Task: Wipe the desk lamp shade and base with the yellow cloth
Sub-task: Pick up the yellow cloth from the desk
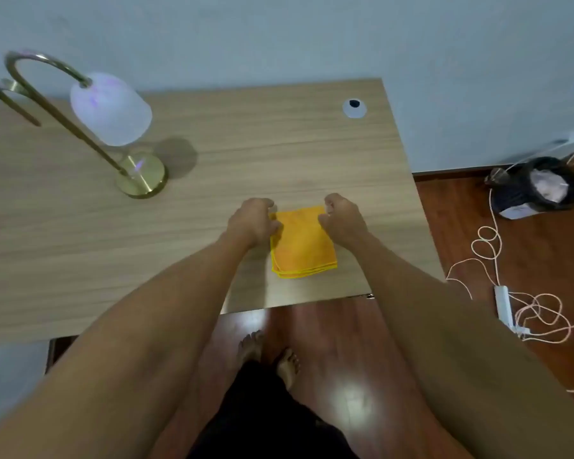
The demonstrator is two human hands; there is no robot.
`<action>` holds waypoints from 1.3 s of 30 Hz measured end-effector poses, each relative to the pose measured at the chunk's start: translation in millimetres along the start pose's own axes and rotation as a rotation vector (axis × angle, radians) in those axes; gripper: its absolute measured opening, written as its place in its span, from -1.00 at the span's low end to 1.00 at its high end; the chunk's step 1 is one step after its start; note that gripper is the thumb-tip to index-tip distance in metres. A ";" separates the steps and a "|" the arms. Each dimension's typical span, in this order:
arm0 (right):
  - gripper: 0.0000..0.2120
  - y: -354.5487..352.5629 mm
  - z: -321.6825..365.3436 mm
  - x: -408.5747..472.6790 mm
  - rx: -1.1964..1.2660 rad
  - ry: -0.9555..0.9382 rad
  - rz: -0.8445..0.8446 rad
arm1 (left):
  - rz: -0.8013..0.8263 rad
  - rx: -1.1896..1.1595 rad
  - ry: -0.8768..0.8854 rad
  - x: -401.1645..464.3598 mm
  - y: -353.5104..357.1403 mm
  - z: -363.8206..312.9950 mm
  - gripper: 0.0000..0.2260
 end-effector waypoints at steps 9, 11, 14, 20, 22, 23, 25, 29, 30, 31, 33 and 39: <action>-0.71 25.3 -14.5 23.6 0.309 0.229 0.019 | -0.004 -0.176 -0.108 23.9 15.5 19.1 -0.57; -0.74 24.0 -2.4 22.1 0.445 0.197 0.051 | 0.019 -0.187 -0.087 28.7 18.6 21.0 -0.50; -0.93 18.6 20.7 14.1 0.600 0.163 0.175 | 0.108 -0.154 -0.022 36.7 27.3 22.5 -0.35; -0.86 -1.2 42.1 6.2 0.695 0.235 0.221 | 0.144 -0.473 -0.086 19.7 0.0 12.9 -0.87; -0.82 -7.2 46.0 1.3 0.735 0.286 0.232 | 0.217 -0.597 -0.108 8.3 -13.0 9.1 -0.85; -0.79 -10.5 48.7 -0.8 0.748 0.301 0.234 | 0.240 -0.648 -0.122 3.6 -21.0 9.3 -0.85; -0.83 -15.2 58.2 -3.5 0.809 0.300 0.256 | 0.248 -0.715 -0.135 -3.2 -37.9 12.4 -0.80; -0.82 -27.2 93.7 -10.3 0.890 0.234 0.305 | 0.193 -0.841 -0.133 -19.8 -74.6 16.2 -0.81; -0.78 -32.1 104.4 -11.3 0.912 0.209 0.307 | 0.173 -0.854 -0.117 -26.2 -86.4 15.0 -0.82; -0.76 -35.1 114.7 -11.4 0.945 0.182 0.312 | 0.152 -0.884 -0.095 -29.5 -97.1 16.1 -0.83; -0.73 -39.9 138.0 -13.7 1.064 0.120 0.349 | 0.126 -0.980 -0.061 -38.6 -119.4 18.5 -0.80; -0.64 -31.9 207.7 -32.8 1.374 -0.008 0.474 | -0.018 -1.115 -0.030 -69.6 -180.3 28.5 -0.81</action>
Point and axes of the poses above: each hand's wrist, its own x-axis towards the middle knuckle, its own y-axis out of the palm, z = x × y, the point moved 6 cm from there along x, towards the middle knuckle, and after that the axes turned 6 degrees about -y, right-handed, at the moved point
